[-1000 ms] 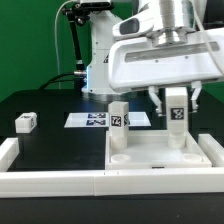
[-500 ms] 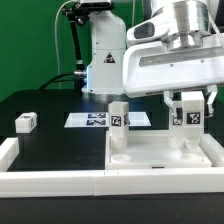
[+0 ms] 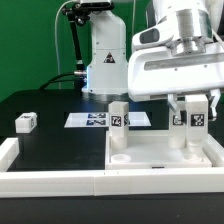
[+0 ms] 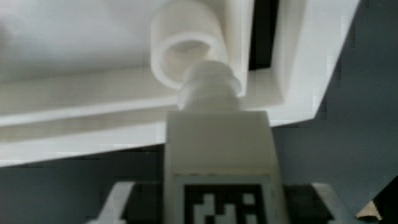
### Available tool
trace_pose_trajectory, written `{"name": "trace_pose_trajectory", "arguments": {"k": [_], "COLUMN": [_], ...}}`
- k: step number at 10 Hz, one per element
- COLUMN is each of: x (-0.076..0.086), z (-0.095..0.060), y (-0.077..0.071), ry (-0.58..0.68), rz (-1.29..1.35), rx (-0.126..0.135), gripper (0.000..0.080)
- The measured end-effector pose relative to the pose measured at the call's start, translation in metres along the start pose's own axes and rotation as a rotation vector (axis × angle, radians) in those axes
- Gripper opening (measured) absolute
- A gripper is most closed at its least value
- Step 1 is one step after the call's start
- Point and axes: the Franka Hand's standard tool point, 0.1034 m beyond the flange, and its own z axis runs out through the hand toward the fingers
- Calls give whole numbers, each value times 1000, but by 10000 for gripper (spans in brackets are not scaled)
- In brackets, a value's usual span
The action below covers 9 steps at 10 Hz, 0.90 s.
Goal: Assemble square table
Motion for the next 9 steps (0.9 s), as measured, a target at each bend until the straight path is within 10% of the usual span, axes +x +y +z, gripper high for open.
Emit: {"name": "trace_pose_trajectory", "arguments": {"k": [9], "x": [-20], "z": [17], "y": [9], "ry": [-11], "rz": [-14], "rx": [-21], "gripper": [287]}}
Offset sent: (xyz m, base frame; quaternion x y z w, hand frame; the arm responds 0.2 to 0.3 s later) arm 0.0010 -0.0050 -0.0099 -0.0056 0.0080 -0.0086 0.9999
